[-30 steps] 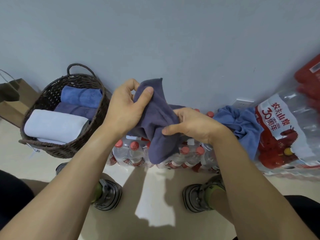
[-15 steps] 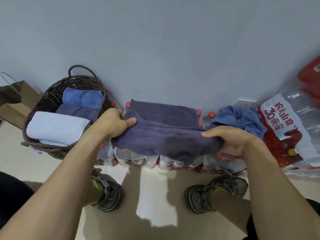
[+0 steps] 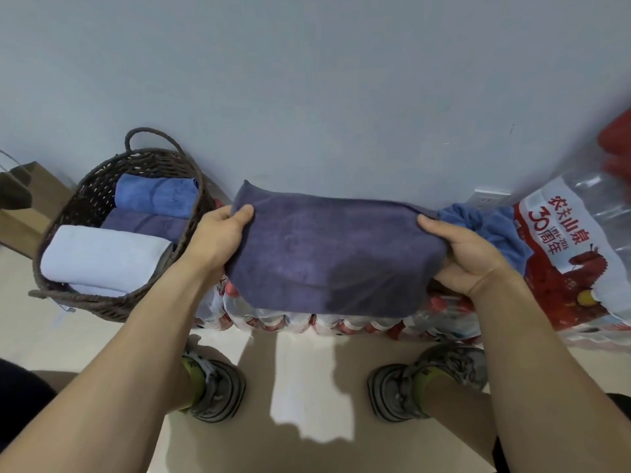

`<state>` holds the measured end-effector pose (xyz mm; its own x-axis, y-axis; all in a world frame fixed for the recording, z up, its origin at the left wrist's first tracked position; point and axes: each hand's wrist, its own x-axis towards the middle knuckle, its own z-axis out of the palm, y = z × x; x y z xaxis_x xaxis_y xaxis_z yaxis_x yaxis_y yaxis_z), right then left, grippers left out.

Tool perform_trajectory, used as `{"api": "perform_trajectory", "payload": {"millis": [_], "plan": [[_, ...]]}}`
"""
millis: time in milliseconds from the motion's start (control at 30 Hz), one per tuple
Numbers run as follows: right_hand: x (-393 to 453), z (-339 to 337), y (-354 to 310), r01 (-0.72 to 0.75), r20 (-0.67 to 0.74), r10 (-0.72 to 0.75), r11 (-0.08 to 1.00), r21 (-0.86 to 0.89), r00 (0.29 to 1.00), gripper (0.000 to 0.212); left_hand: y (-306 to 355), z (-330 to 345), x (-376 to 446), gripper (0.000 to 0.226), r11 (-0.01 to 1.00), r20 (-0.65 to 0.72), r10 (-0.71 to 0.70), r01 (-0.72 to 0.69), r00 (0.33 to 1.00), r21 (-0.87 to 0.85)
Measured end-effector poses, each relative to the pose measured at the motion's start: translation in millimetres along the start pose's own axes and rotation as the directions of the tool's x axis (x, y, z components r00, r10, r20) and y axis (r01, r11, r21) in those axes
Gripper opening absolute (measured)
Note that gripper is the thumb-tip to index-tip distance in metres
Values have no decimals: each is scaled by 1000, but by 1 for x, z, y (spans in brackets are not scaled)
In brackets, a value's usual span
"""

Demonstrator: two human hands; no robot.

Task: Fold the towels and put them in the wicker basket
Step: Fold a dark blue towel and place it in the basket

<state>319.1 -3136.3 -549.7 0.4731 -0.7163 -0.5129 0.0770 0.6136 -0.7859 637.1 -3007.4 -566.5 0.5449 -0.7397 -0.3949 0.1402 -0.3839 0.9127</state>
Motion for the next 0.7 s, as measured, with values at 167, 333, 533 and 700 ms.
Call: {"api": "perform_trajectory", "payload": {"millis": [167, 333, 533, 700], "plan": [[30, 12, 10, 201, -143, -197, 979, 19, 970, 17, -9, 9, 27, 14, 996, -80, 28, -35, 996, -83], [51, 15, 38, 94, -327, -193, 950, -296, 925, 37, -34, 13, 36, 83, 990, -61, -102, 107, 993, 97], [51, 16, 70, -241, -416, -186, 582, -777, 890, 24, -67, 16, 26, 21, 895, -117, -43, 91, 992, 438], [40, 15, 82, -286, -387, -237, 370, -884, 891, 30, -70, 10, 25, 22, 787, -77, -45, 83, 996, 611]]}}
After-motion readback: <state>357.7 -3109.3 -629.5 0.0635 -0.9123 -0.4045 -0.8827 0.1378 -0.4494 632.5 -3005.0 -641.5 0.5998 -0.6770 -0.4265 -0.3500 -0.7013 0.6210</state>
